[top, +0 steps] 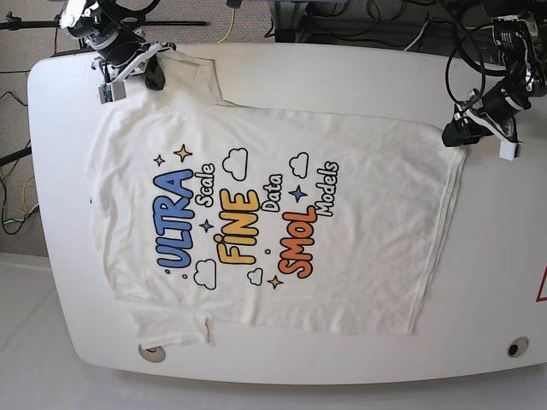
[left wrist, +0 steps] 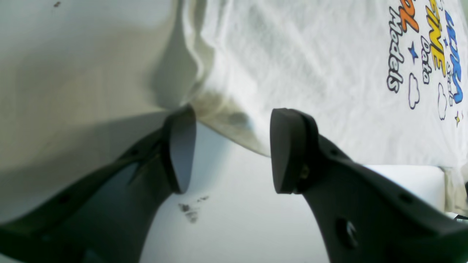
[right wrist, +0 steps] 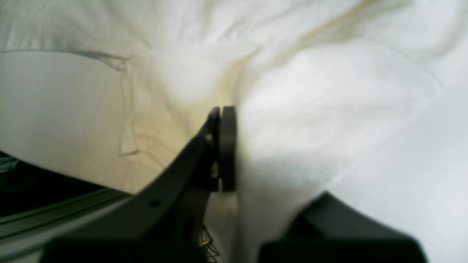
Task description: Fold the T-shirt properly
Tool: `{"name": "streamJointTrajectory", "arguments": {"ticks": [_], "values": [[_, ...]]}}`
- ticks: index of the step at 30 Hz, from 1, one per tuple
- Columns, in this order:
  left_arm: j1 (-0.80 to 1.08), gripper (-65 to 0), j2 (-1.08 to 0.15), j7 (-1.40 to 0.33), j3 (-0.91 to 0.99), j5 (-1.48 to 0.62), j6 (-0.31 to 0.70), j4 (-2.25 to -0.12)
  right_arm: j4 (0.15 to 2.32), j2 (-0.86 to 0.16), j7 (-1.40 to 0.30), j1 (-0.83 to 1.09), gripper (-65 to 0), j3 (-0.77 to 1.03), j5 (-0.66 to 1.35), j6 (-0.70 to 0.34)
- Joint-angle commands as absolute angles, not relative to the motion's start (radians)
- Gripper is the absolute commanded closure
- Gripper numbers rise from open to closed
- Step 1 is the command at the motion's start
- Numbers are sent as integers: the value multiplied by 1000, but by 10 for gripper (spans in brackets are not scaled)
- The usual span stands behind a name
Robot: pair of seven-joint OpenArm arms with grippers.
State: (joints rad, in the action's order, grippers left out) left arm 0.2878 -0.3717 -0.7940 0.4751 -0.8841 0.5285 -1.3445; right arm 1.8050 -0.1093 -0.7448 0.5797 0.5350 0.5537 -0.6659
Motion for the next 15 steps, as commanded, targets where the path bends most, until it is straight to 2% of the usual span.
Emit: {"name": "streamJointTrajectory", "arguments": {"ticks": [1,8,15], "values": [[296,-310,-384,-817,471,-846,513,-1351,1819,-121,-730,584,0,540,568,-674],[297,-332,-388,-817,445,-838,514,-1349,1820,-119,-732,586,0,540,567,-673],[292,-320,-389,-817,434,-831,517,-1344,1820,-118,-734,588,0,540,565,-677]]}}
